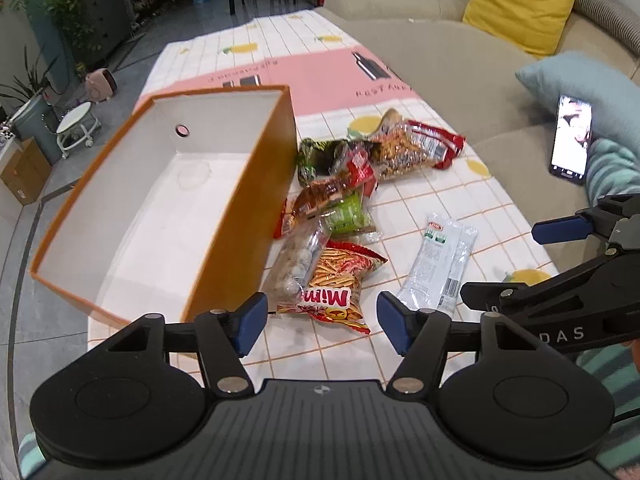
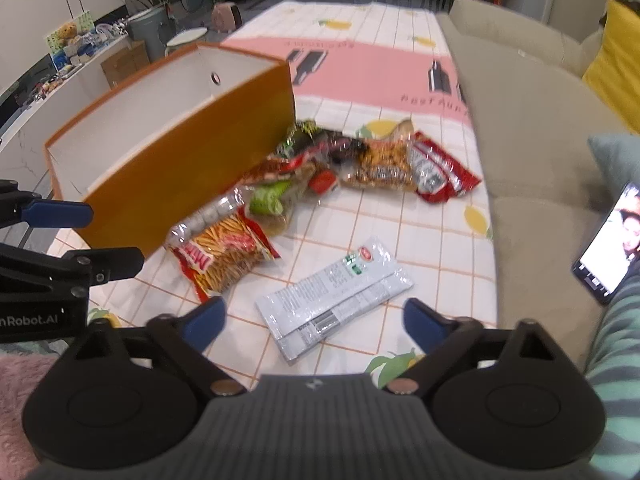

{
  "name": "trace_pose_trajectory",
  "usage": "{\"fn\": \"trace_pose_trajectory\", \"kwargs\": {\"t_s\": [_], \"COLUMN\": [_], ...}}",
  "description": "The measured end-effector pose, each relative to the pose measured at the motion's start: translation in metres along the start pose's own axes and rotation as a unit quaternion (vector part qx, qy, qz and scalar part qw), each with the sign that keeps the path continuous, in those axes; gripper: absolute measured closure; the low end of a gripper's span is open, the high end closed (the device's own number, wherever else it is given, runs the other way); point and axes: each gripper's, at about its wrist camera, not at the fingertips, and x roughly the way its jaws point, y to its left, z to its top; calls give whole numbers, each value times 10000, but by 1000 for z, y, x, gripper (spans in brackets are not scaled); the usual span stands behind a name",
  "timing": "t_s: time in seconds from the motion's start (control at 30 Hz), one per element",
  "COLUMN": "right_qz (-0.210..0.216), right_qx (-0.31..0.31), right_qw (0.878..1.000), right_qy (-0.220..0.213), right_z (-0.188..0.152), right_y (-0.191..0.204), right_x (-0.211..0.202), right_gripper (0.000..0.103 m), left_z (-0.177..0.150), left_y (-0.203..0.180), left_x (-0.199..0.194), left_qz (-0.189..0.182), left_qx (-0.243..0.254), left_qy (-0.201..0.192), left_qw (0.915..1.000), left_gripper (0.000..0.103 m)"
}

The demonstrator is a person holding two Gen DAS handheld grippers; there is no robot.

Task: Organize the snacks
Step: 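Grasp the red Mimi bag with the left gripper while the right grasps the clear packet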

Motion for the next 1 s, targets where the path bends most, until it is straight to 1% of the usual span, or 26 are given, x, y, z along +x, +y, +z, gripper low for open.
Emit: {"fn": "trace_pose_trajectory", "kwargs": {"t_s": [0.03, 0.1, 0.17, 0.23, 0.43, 0.6, 0.77, 0.93, 1.0], "right_qz": [3, 14, 23, 25, 44, 14, 178, 284, 308], "right_qx": [47, 192, 348, 505, 918, 1115, 1187, 1218, 1222], "right_qw": [10000, 9995, 9985, 9972, 9925, 9897, 9887, 9883, 9883], "right_qy": [79, 240, 410, 553, 809, 903, 898, 873, 859], "right_z": [0, 1, 0, 0, 2, 5, 6, 10, 11], "right_y": [-3, -10, -16, -22, -37, -48, -50, -49, -48], "right_x": [6, 18, 31, 42, 67, 83, 93, 101, 104], "right_gripper": [15, 21, 26, 26, 26, 24, 23, 23, 24], "left_z": [0, 0, 1, 1, 3, 4, 4, 4, 4], "left_y": [1, 2, 2, 1, -2, 0, 1, -7, -12], "left_x": [3, 12, 21, 29, 51, 64, 74, 79, 81], "left_qz": [-34, -102, -132, -144, -231, -227, -298, -301, -243], "left_qx": [-1, 15, 24, 82, 242, 285, 279, 528, 698], "left_qy": [35, 84, 142, 168, 182, 172, 213, 94, 65], "left_qw": [10000, 9999, 9998, 9997, 9993, 9992, 9989, 9981, 9972], "left_gripper": [31, 31, 31, 31, 31, 31, 31, 31, 34]}}
